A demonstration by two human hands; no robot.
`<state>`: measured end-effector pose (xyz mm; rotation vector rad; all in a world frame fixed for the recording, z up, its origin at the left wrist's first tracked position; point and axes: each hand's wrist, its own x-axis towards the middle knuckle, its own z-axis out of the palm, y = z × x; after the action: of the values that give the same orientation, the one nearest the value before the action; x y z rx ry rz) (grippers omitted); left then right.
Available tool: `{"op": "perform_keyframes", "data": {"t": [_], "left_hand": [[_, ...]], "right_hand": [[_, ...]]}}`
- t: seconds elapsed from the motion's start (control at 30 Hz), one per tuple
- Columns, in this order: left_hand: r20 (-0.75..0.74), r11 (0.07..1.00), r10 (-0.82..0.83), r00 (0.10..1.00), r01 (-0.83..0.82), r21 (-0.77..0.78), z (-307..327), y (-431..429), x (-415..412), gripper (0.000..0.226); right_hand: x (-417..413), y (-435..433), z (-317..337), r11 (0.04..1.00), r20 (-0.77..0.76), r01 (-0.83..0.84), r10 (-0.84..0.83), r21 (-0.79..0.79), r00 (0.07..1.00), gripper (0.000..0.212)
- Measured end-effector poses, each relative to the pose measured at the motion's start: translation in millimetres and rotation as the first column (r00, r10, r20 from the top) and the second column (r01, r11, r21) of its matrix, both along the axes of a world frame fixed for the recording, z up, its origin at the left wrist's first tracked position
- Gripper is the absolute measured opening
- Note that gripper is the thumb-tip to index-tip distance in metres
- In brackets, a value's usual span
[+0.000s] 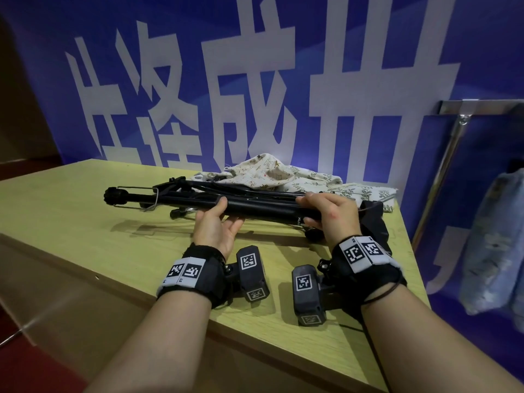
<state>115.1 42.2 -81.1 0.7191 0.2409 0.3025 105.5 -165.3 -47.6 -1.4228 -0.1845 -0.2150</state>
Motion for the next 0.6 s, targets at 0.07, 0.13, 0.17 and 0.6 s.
{"op": "perform_keyframes", "data": {"t": [0.07,0.13,0.17,0.6], "left_hand": [[0.025,1.000,0.007,1.000,-0.007,-0.015,0,-1,0,0.063],[0.037,1.000,0.005,0.999,-0.004,-0.027,1,-2,-1,0.061],[0.042,0.999,-0.003,0.999,0.004,-0.032,3,-3,-1,0.057],[0.114,0.984,-0.134,0.984,0.146,-0.103,15,-9,-15,0.044]], "right_hand": [[-1,1,2,0.999,0.012,-0.041,0.040,0.032,0.999,0.019],[-3,3,3,0.992,0.015,-0.113,0.112,0.053,0.994,0.023],[-4,4,3,0.986,0.006,-0.160,0.160,0.049,0.987,0.024],[4,12,-5,0.934,-0.281,-0.246,0.317,0.260,0.906,0.045]]}}
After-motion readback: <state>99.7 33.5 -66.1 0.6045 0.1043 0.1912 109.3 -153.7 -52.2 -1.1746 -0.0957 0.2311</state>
